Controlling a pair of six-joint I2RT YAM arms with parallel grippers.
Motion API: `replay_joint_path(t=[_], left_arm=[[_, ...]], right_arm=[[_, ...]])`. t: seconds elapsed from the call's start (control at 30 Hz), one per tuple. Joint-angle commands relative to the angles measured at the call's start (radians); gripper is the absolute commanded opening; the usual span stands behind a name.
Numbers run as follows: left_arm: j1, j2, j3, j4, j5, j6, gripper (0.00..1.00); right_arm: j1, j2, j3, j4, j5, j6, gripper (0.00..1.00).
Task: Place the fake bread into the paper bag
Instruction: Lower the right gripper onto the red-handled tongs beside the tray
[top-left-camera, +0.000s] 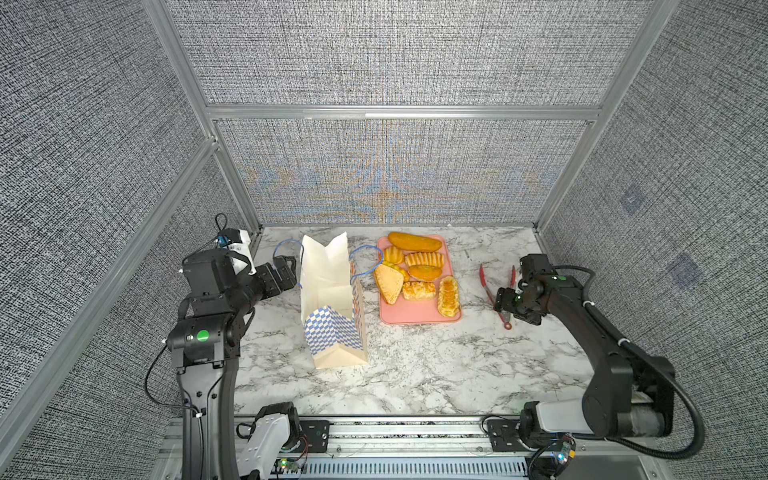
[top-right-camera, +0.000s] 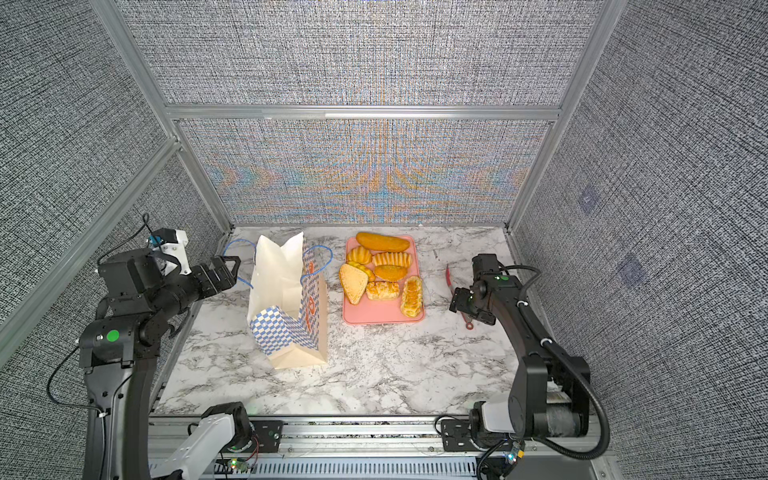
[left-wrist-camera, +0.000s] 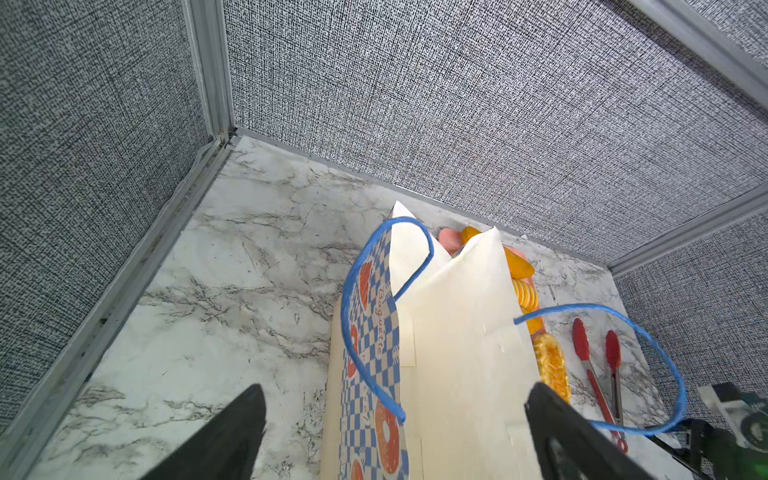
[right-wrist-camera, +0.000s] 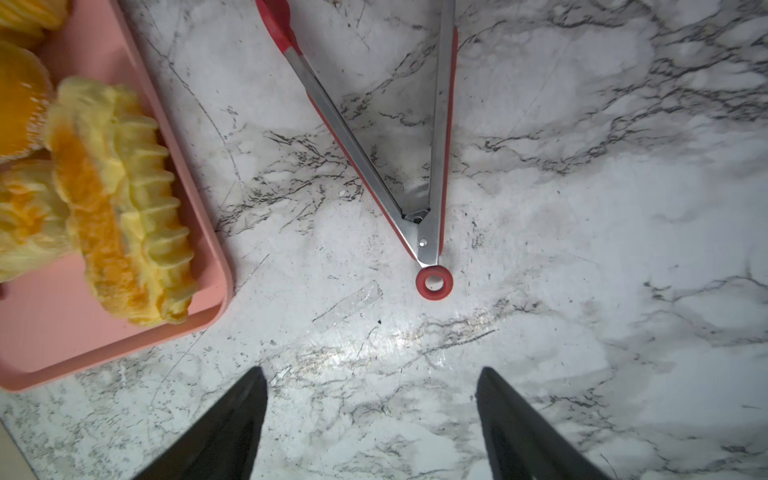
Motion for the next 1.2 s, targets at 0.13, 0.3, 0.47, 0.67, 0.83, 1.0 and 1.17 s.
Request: replay_joint_path(t=[0.13,0.3,0.47,0.67,0.83,1.0,1.17], left_arm=[[0.001,-0.031,-0.033,0.047,0.029,-0.001,0.98],[0.001,-0.064,-0.072,0.068,0.038,-0.022,0.98],[0.001,-0.066,-0.094,0.082,0.079,-0.045,0.98],[0.001,-0.069,-0.110,0.091,0.116,-0.074,0.98],[0.001,-0.064,-0.096,0.089,0.111,-0.083,0.98],[0.001,-0.074,-0.100,0.084,0.110,-0.093,0.98],[0.001,-0.072,-0.117,0.098,0.115,-0.117,0.98]], right_arm=[[-0.001,0.144,0.046,0.004,0.060,-0.043,0.80],[-0.012,0.221,0.075,0.020,0.070,-0.056,0.81],[-0.055,0.308,0.114,0.044,0.031,-0.062,0.81],[-0.084,0.395,0.176,0.046,-0.002,-0.088,0.76],[-0.084,0.383,0.169,0.072,-0.016,-0.086,0.76],[-0.084,0.334,0.145,0.107,-0.032,-0.088,0.78],[-0.084,0.399,0.161,0.102,-0.041,-0.095,0.78]])
